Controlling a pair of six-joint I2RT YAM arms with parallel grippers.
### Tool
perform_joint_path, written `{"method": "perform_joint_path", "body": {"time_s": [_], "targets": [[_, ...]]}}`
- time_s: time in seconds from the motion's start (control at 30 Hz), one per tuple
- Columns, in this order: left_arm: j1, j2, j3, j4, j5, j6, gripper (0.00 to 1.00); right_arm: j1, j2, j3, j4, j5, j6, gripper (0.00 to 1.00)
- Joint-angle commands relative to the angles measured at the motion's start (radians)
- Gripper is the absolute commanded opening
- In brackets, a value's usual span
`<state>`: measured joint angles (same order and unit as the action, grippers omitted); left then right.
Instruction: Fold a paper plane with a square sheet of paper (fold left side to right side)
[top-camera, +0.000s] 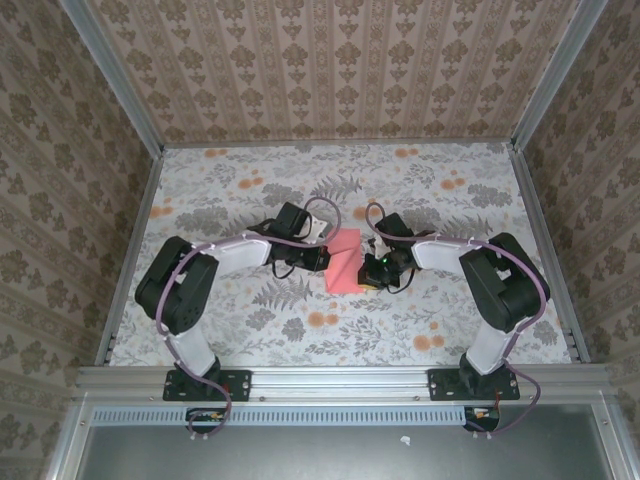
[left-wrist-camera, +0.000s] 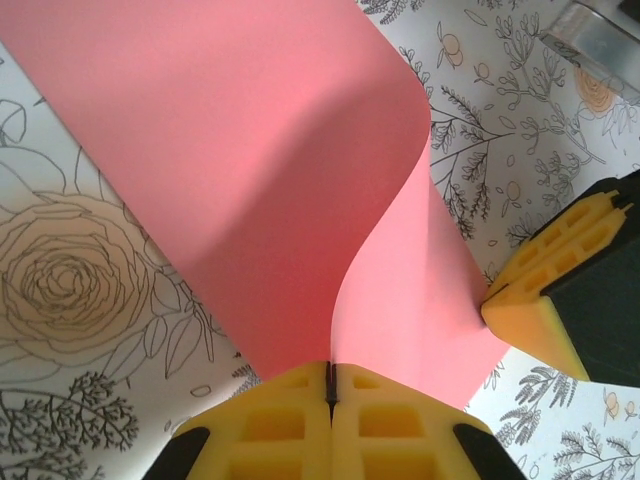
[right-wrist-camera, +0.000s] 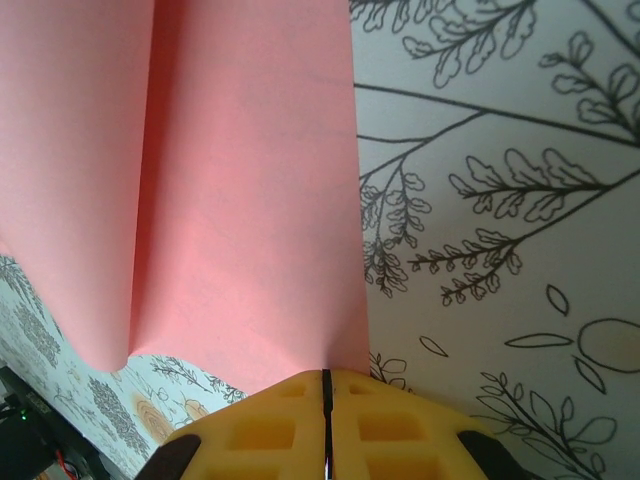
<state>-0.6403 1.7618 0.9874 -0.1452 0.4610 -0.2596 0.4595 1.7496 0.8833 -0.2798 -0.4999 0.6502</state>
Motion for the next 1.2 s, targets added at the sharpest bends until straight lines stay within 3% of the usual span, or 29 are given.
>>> {"method": "perform_joint_path", "body": {"time_s": [0.0,1.17], "targets": [[0.006,0.026,0.038,-0.026,0.03,0.042,0.05,0.007,0.034,0.007,-0.069,0.052,-0.021,0.08],[-0.007,0.109,0.077,-0.023,0.039,0.094,0.06,0.007,0.04,0.015,-0.1,0.058,-0.044,0.08]]}}
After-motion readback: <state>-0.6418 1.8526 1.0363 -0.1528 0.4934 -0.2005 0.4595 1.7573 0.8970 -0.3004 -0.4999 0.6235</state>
